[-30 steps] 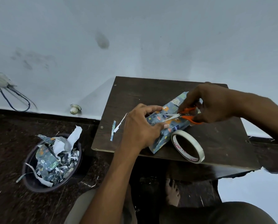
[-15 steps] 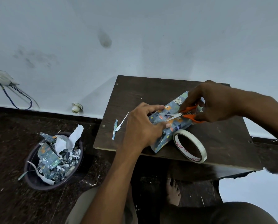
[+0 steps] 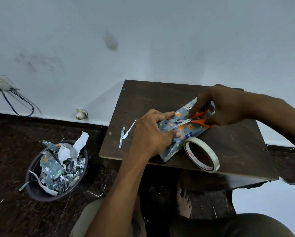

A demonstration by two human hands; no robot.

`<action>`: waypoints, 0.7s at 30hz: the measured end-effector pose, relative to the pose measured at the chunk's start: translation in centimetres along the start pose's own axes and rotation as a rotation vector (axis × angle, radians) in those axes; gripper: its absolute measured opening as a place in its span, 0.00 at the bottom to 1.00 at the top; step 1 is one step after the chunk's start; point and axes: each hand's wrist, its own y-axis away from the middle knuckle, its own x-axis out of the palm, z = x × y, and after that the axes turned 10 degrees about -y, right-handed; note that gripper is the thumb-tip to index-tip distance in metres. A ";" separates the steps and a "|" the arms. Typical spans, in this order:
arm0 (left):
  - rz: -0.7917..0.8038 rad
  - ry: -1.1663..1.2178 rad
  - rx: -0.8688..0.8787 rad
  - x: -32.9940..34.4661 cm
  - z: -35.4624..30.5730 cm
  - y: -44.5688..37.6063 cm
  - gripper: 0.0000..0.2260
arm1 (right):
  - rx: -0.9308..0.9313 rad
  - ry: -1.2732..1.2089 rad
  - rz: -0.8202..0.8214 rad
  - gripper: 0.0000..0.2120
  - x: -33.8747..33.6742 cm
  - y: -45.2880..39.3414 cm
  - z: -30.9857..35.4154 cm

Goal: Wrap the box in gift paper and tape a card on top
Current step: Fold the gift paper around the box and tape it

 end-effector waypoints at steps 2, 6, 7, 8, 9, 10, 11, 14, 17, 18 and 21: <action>0.005 0.003 -0.007 0.0 0.0 0.0 0.27 | 0.002 -0.014 -0.009 0.20 0.1 0.0 0.1; 0.011 0.008 -0.012 0.1 0.1 0.0 0.27 | -0.024 0.014 -0.038 0.17 0.6 0.0 0.1; 0.013 0.007 -0.013 0.1 0.1 0.0 0.27 | -0.038 0.011 -0.044 0.15 0.9 0.1 0.0; 0.015 0.004 -0.016 0.1 0.1 0.0 0.27 | -0.051 0.001 -0.052 0.14 1.1 0.1 -0.1; 0.017 0.001 -0.020 0.1 0.1 -0.1 0.27 | -0.061 -0.013 -0.061 0.13 1.3 0.3 -0.1; 0.018 -0.004 -0.024 0.1 0.1 -0.1 0.27 | -0.067 -0.030 -0.073 0.12 1.5 0.4 -0.1; 0.017 -0.007 -0.027 0.0 0.1 -0.1 0.27 | -0.069 -0.048 -0.085 0.11 1.6 0.5 -0.1; 0.018 -0.007 -0.033 0.1 0.0 0.0 0.27 | -0.065 -0.081 -0.108 0.10 1.7 0.7 -0.1; 0.017 -0.009 -0.038 0.1 0.0 0.0 0.28 | -0.059 -0.081 -0.102 0.10 1.8 0.7 0.0; 0.019 -0.011 -0.039 0.1 0.0 0.0 0.28 | -0.057 -0.081 -0.095 0.10 1.8 0.6 0.0; 0.024 -0.009 -0.045 0.1 0.0 -0.1 0.28 | -0.035 -0.087 -0.066 0.11 1.7 0.6 0.1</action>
